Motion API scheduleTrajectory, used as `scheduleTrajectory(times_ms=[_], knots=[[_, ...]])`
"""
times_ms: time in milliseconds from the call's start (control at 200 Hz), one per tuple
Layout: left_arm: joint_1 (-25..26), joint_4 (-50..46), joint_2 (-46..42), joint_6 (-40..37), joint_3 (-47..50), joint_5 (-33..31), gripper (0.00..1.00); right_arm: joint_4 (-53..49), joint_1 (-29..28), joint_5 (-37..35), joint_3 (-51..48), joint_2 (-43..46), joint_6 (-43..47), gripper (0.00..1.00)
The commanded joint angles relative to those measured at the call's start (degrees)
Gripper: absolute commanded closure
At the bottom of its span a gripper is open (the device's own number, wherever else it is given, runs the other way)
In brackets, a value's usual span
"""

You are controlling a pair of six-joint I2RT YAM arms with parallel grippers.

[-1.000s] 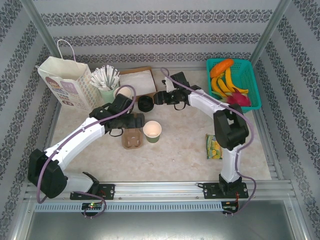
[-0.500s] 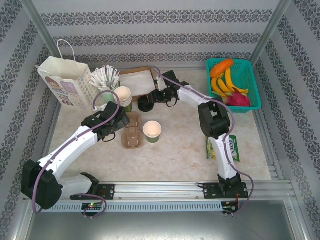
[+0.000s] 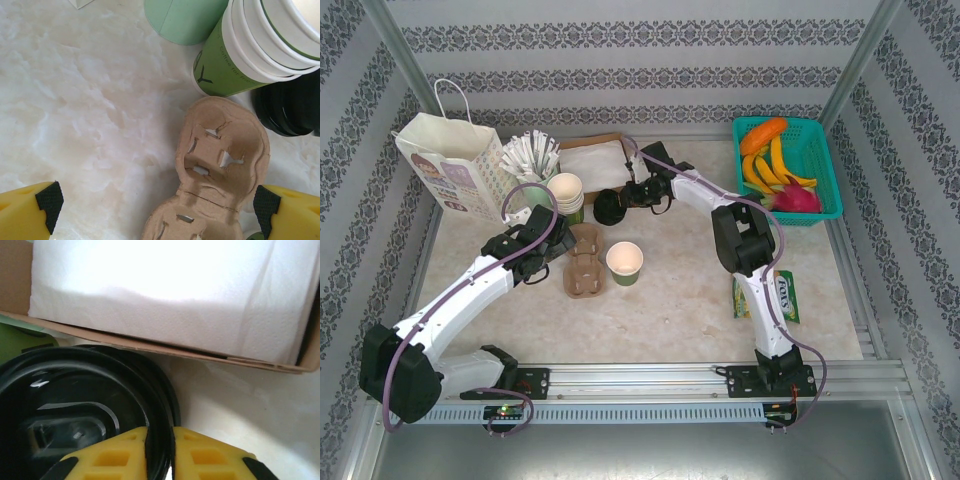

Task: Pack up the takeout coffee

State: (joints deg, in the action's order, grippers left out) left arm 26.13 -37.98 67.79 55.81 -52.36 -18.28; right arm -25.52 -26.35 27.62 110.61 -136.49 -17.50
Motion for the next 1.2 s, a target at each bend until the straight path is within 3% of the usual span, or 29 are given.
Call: scheduleTrajectory(times_ms=[0, 859, 1194], knots=[[-0.8, 0.6, 0.3, 0.4, 0.3, -1.1, 0.00, -1.5, -0.9, -2.4, 1.5, 0.3, 1.8, 0.83], [-0.8, 3.2, 4.5, -4.0, -1.3, 5.0, 0.00, 1.7, -1.6, -6.3, -2.8, 7.1, 6.3, 0.82], [-0.9, 8.8, 9.5, -9.7, -4.7, 15.0, 0.00, 7.6, -1.9, -4.6, -7.3, 9.5, 7.6, 0.84]])
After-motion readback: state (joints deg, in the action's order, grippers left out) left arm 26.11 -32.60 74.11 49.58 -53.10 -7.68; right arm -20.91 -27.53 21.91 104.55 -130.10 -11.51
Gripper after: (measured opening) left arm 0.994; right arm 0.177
